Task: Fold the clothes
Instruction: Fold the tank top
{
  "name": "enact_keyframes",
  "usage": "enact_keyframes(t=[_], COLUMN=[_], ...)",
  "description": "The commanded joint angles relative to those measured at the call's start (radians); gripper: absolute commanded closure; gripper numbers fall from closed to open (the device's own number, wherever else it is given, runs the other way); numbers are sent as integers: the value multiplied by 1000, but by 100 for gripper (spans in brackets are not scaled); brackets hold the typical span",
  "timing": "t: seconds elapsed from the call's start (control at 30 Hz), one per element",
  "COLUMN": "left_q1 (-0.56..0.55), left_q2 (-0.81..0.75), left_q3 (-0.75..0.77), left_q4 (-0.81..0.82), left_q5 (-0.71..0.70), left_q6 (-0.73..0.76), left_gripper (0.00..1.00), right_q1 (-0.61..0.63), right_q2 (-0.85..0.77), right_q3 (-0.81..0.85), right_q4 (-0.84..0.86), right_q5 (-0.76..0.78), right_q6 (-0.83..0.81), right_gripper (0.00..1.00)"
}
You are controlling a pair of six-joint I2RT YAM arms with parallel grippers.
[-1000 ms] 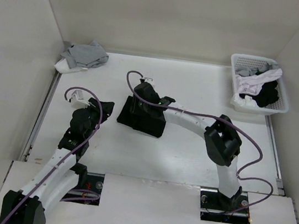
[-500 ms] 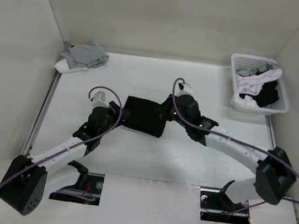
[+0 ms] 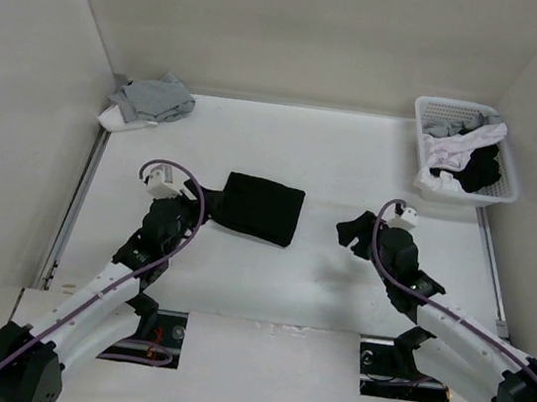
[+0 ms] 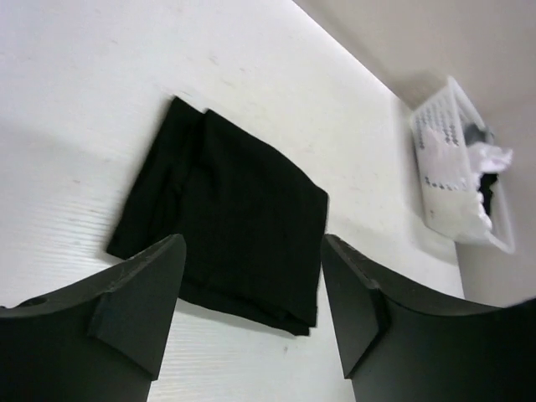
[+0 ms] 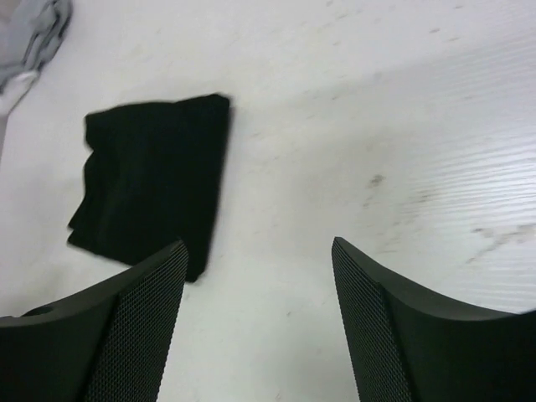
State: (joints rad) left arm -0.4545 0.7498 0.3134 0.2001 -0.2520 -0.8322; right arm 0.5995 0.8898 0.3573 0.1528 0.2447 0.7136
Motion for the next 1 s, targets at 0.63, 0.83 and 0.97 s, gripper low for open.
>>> enact_keyframes(t=[0.63, 0.83, 0.97], left_q1=[310, 303, 300], left_q2=[71, 109, 117], left_q3=[18, 15, 13], left_q4=[-199, -159, -148], left_q5=[94, 102, 102], left_q6=[7, 2, 2], left_gripper=[30, 31, 31], right_q1=[-109, -111, -111], right_q2=[159, 182, 186], right_q3=[-90, -81, -78], right_q4=[358, 358, 358], right_q5=[38, 38, 36], right_q6=[-22, -22, -22], right_gripper=[21, 21, 21])
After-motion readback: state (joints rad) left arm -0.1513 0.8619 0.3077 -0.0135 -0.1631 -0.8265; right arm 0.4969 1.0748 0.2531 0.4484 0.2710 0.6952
